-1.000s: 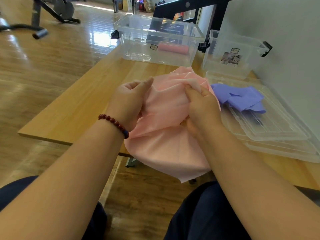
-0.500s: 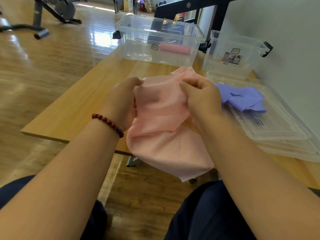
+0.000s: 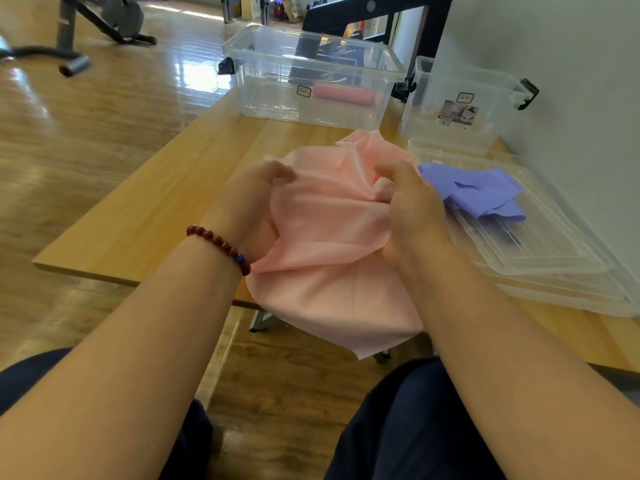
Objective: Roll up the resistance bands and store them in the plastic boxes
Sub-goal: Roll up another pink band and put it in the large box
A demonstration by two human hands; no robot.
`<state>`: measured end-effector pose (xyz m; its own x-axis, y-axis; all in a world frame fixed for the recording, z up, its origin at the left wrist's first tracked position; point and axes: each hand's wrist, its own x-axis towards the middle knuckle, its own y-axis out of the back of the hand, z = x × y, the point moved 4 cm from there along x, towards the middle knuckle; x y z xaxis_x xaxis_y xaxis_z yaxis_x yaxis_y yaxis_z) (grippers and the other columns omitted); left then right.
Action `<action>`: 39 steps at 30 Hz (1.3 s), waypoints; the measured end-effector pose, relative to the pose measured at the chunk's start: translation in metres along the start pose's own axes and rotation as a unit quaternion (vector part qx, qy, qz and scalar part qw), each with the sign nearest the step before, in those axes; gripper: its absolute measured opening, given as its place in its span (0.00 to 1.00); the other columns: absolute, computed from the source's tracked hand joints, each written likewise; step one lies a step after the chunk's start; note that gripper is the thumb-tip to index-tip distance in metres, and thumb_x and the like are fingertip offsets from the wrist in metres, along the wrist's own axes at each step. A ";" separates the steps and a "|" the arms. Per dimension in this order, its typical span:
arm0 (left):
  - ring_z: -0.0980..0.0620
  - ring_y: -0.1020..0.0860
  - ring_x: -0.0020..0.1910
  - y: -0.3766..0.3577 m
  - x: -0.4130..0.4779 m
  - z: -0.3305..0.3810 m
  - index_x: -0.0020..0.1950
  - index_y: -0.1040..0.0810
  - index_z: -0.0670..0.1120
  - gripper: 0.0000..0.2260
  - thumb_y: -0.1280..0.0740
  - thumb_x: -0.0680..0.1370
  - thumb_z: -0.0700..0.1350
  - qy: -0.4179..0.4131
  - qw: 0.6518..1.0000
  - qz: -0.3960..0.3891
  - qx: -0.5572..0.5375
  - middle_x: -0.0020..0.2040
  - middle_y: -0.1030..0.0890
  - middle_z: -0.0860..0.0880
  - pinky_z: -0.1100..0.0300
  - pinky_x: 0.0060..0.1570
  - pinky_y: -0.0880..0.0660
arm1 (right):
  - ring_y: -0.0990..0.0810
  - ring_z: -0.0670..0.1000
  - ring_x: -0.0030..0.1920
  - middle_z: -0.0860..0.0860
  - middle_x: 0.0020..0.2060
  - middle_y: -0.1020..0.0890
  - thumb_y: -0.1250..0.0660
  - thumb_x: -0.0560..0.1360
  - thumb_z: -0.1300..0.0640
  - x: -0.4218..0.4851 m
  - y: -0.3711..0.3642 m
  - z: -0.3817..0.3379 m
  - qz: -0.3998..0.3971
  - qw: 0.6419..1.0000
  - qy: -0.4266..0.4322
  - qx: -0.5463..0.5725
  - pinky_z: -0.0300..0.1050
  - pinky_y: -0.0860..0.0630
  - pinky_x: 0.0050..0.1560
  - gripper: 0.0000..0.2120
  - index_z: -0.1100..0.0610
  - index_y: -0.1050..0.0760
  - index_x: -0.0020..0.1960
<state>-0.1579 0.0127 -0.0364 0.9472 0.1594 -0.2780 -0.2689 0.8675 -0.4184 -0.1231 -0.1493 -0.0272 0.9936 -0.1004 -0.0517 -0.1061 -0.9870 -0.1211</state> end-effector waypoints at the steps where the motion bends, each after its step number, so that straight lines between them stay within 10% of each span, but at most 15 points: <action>1: 0.52 0.20 0.33 -0.004 -0.004 0.001 0.43 0.23 0.44 0.09 0.38 0.79 0.46 0.016 0.999 -0.028 -0.005 0.38 0.21 0.48 0.63 0.34 0.24 | 0.17 0.51 0.47 0.45 0.41 0.15 0.27 0.66 0.44 0.001 -0.001 0.001 -0.001 1.000 -0.009 -0.001 0.51 0.23 0.56 0.14 0.52 0.18 0.46; 4: 0.46 0.16 0.47 -0.008 -0.013 0.000 0.58 0.20 0.43 0.17 0.34 0.78 0.55 0.048 0.995 -0.084 -0.009 0.49 0.15 0.43 0.52 0.47 0.18 | 0.17 0.55 0.55 0.45 0.52 0.15 0.22 0.50 0.32 0.006 0.001 0.010 -0.003 0.999 -0.010 -0.031 0.58 0.25 0.62 0.34 0.46 0.17 0.52; 7: 0.42 0.18 0.53 -0.008 -0.009 -0.006 0.61 0.20 0.41 0.18 0.28 0.75 0.48 0.037 0.997 -0.046 0.041 0.58 0.18 0.40 0.43 0.59 0.23 | 0.17 0.55 0.52 0.45 0.47 0.15 0.23 0.56 0.35 -0.001 0.006 0.008 0.001 0.997 -0.029 -0.070 0.57 0.23 0.60 0.15 0.41 0.16 0.38; 11: 0.45 0.18 0.43 -0.005 -0.005 -0.006 0.45 0.18 0.44 0.02 0.27 0.74 0.40 -0.012 0.997 0.021 0.069 0.41 0.16 0.44 0.48 0.51 0.21 | 0.17 0.56 0.49 0.51 0.45 0.15 0.25 0.70 0.52 -0.007 0.014 0.015 -0.001 0.994 -0.041 -0.100 0.57 0.20 0.57 0.07 0.53 0.20 0.39; 15: 0.53 0.19 0.28 -0.009 -0.006 -0.005 0.43 0.22 0.41 0.10 0.40 0.82 0.38 -0.011 1.000 -0.011 -0.007 0.29 0.18 0.48 0.63 0.28 0.23 | 0.19 0.58 0.45 0.55 0.41 0.16 0.27 0.74 0.51 -0.014 0.017 0.010 0.003 0.997 0.007 -0.075 0.58 0.21 0.55 0.11 0.52 0.22 0.35; 21: 0.48 0.17 0.40 -0.016 -0.009 -0.011 0.64 0.23 0.38 0.17 0.42 0.83 0.46 0.028 0.998 -0.037 -0.039 0.44 0.16 0.44 0.57 0.37 0.18 | 0.19 0.55 0.46 0.53 0.42 0.16 0.29 0.74 0.49 -0.020 0.017 0.002 0.016 0.995 0.065 -0.071 0.54 0.20 0.53 0.08 0.53 0.21 0.41; 25: 0.46 0.16 0.49 -0.020 -0.015 -0.014 0.65 0.22 0.42 0.29 0.35 0.74 0.63 0.060 0.989 -0.127 0.056 0.50 0.15 0.43 0.54 0.44 0.19 | 0.20 0.57 0.48 0.57 0.47 0.18 0.32 0.64 0.56 -0.025 0.016 0.001 -0.033 0.997 0.045 -0.045 0.63 0.21 0.56 0.07 0.52 0.24 0.43; 32: 0.45 0.17 0.47 -0.017 -0.005 -0.016 0.52 0.16 0.41 0.13 0.25 0.72 0.47 -0.041 0.988 -0.014 0.150 0.47 0.15 0.43 0.55 0.44 0.20 | 0.23 0.53 0.43 0.49 0.44 0.21 0.40 0.61 0.61 -0.039 0.022 0.002 -0.102 0.985 0.057 -0.123 0.59 0.22 0.47 0.22 0.41 0.26 0.51; 36: 0.45 0.17 0.53 -0.023 -0.010 -0.017 0.57 0.17 0.44 0.32 0.21 0.61 0.62 -0.024 0.981 -0.063 0.182 0.54 0.16 0.44 0.47 0.57 0.22 | 0.20 0.58 0.51 0.43 0.48 0.21 0.39 0.65 0.63 -0.041 0.025 0.000 -0.106 0.977 0.082 -0.165 0.59 0.20 0.53 0.31 0.32 0.30 0.59; 39: 0.49 0.17 0.48 -0.024 -0.012 -0.012 0.46 0.14 0.48 0.08 0.23 0.70 0.49 -0.093 0.969 -0.011 0.229 0.46 0.14 0.47 0.48 0.55 0.20 | 0.20 0.51 0.48 0.42 0.47 0.21 0.39 0.71 0.67 -0.042 0.031 -0.001 -0.078 0.974 0.095 -0.189 0.49 0.20 0.48 0.29 0.36 0.29 0.61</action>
<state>-0.1654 -0.0154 -0.0333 0.9784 0.1834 -0.0957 -0.1827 0.9830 0.0163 -0.1679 -0.1757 -0.0277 0.9894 0.0691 0.1278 0.0335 -0.9644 0.2624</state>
